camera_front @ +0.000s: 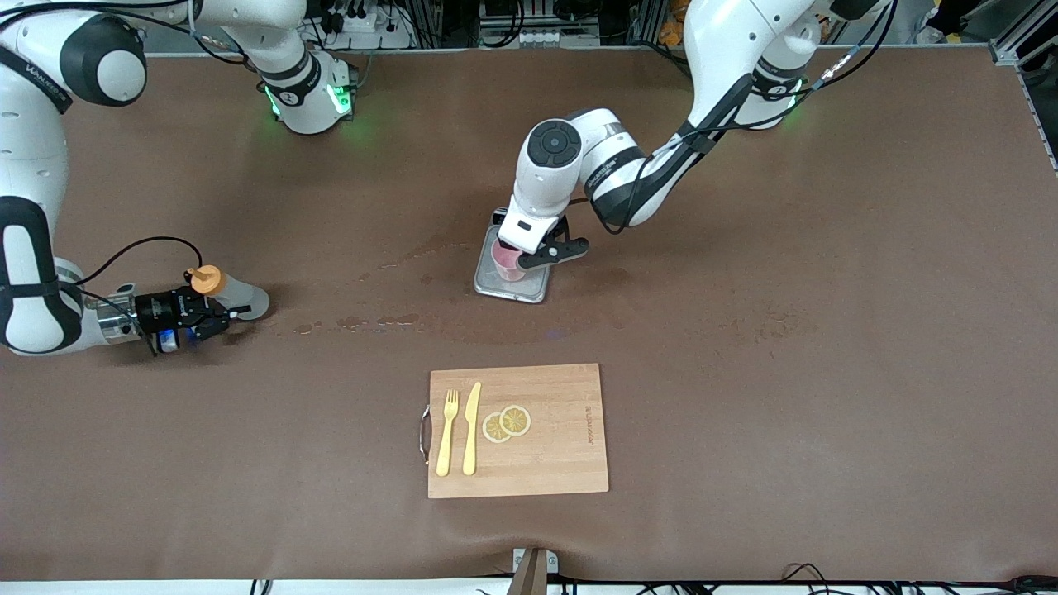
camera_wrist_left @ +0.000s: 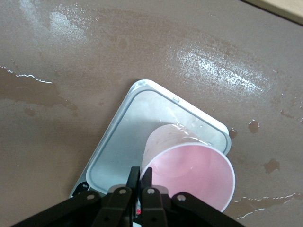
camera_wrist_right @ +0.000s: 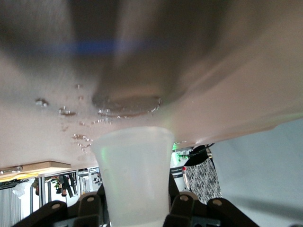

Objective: Add sauce to pink cup with both arms
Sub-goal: 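Carry the pink cup onto the gray scale with the left gripper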

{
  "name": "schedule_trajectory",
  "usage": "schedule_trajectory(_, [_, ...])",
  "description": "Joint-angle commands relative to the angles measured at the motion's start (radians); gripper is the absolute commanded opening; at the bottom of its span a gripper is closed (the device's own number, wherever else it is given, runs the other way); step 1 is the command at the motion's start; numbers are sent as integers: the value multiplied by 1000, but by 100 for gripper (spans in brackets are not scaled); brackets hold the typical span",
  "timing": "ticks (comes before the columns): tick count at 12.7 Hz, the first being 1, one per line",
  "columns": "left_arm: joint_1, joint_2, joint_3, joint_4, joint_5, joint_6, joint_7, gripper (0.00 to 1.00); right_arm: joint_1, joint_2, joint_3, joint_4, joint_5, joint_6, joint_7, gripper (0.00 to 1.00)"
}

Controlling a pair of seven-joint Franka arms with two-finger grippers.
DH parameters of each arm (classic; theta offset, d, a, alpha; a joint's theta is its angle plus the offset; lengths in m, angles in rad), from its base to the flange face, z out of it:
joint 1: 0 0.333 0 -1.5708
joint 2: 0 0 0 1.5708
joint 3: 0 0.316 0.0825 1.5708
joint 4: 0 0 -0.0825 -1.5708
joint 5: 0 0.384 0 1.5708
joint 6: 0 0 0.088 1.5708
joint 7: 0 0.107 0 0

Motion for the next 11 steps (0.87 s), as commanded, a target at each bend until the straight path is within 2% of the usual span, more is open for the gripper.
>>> schedule_trajectory(1, [-15, 16, 11, 34, 44, -8, -49, 100, 15, -24, 1, 49, 12, -56, 107, 10])
schedule_trajectory(4, [2, -22, 10, 34, 38, -21, -52, 100, 57, -51, -2, 98, 4, -108, 195, 10])
schedule_trajectory(7, [52, -122, 8, 37, 32, -44, -51, 100, 114, -84, 0, 130, -55, -108, 307, 12])
schedule_trajectory(9, [111, -196, 8, 71, 32, -134, -37, 100, 156, -117, -6, 130, -82, -108, 350, 12])
schedule_trajectory(11, [198, -246, 7, 105, 35, -202, -17, 100, 211, -140, -3, 167, -150, -108, 440, 13])
